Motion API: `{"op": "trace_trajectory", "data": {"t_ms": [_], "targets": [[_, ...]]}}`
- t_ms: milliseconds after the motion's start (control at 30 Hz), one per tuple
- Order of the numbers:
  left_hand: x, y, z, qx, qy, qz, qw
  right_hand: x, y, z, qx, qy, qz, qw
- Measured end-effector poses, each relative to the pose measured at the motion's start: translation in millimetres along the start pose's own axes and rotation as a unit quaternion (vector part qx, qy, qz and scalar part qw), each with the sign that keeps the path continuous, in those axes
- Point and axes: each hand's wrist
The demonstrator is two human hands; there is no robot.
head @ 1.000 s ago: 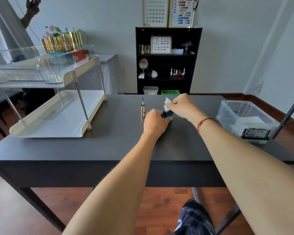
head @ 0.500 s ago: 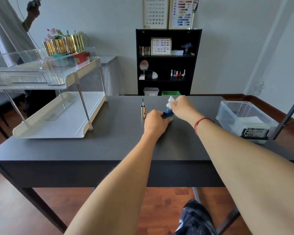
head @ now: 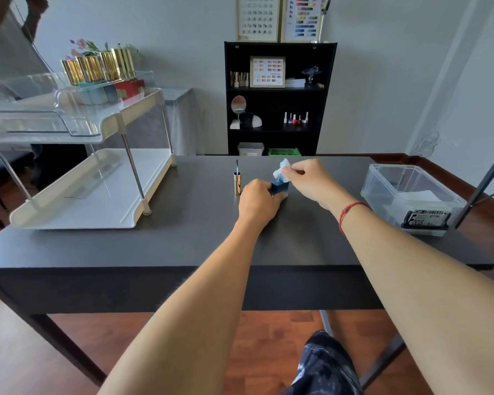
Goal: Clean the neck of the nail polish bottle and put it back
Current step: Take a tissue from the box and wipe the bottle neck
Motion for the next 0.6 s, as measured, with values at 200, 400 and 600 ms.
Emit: {"op": "trace_trajectory", "data": {"t_ms": [200,400,600], "targets": [[-0.6,1.9,1.3,-0.016,0.001,0.009,1.000,3.4,-10.0,10.2,-0.039,-0.011,0.051,0.998],[0.2,2.1,1.9,-0.018,-0.002,0.006,1.000,-2.9,3.2,-1.4,-0.046,-0.005,0.034,0.998],[0.3,0.4,2.2,-0.019,-0.006,0.001,1.000,-7.2,6.4,-3.9,0.010,-0.008,-0.024,1.000]]}}
Point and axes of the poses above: each hand's wrist, its own x-axis away from the middle knuckle, its own y-axis out of the palm, z = x × y, and after that the axes turned 4 degrees about -x, right-handed
